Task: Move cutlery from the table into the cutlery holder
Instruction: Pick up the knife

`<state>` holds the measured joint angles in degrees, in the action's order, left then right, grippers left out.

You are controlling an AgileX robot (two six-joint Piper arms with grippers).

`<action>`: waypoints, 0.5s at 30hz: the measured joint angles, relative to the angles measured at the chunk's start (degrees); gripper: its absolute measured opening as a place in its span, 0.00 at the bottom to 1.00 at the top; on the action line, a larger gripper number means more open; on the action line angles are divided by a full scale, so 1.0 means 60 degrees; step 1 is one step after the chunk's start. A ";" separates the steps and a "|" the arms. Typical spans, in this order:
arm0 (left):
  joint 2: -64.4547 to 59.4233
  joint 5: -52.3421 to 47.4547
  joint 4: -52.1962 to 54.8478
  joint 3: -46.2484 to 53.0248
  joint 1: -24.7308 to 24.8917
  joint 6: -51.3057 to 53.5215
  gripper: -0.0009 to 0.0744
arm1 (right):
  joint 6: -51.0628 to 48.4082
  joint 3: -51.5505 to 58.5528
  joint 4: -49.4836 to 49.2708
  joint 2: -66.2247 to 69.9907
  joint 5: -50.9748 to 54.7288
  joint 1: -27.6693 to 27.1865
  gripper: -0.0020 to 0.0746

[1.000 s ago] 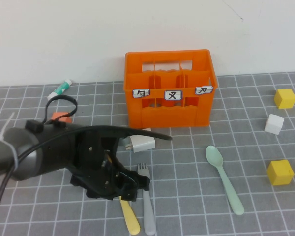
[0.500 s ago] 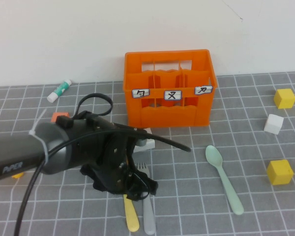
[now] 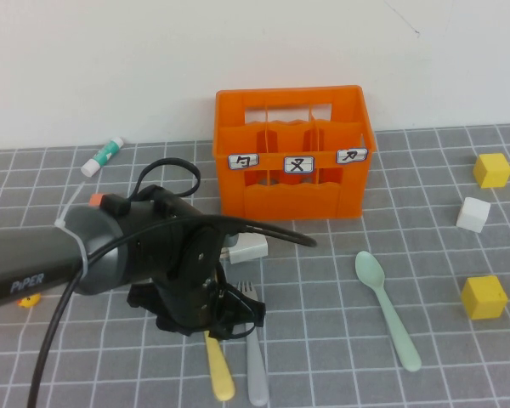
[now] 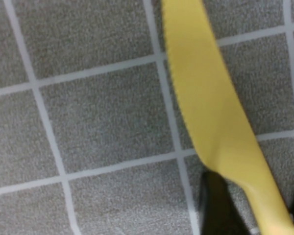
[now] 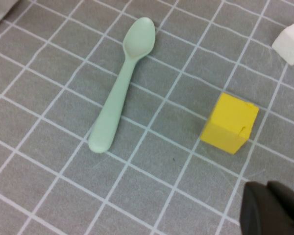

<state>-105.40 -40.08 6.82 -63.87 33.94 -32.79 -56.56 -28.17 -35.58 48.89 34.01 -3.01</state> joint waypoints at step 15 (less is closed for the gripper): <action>0.0000 -0.0063 -0.0234 0.0000 -0.0054 0.1448 0.13 | 0.0000 0.0000 -0.0015 0.0000 0.0000 0.0000 0.02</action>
<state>-105.40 -40.45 5.42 -63.87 33.62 -24.10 -56.56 -28.17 -35.67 48.89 34.01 -3.01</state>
